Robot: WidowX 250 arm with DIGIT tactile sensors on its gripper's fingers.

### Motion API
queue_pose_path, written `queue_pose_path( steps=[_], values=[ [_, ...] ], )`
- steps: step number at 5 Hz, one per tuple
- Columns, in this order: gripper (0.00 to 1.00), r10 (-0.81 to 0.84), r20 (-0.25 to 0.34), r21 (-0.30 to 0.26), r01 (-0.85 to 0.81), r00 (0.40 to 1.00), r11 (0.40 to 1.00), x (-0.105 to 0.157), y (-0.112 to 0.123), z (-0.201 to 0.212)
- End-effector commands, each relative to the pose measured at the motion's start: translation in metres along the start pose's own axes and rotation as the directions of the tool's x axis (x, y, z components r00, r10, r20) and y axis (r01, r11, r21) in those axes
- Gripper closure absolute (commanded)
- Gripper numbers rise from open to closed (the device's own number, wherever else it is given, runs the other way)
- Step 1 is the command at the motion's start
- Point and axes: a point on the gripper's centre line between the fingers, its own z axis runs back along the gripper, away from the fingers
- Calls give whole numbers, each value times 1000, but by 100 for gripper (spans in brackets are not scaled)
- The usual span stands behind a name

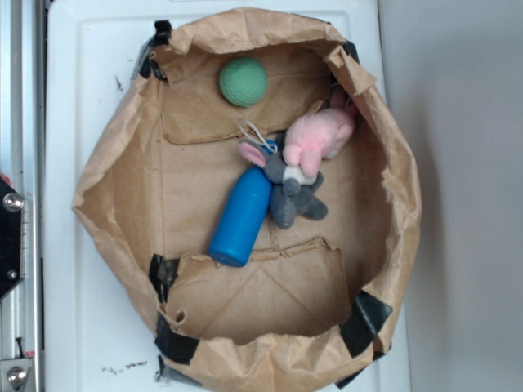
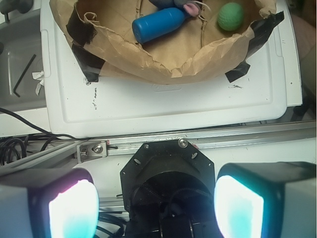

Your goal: Grab the green ball.

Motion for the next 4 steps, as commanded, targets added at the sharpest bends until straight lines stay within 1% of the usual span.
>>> queue_pose_path(
  steps=[1, 2, 3, 4],
  values=[
    [0, 0, 0, 0, 0, 1000, 1000, 0, 0, 0],
    [0, 10, 71, 12, -11, 997, 1000, -1, 44, 21],
    [0, 93, 119, 27, -97, 989, 995, 35, 63, 12],
    [0, 47, 158, 42, -54, 986, 998, 59, 78, 2]
  ],
)
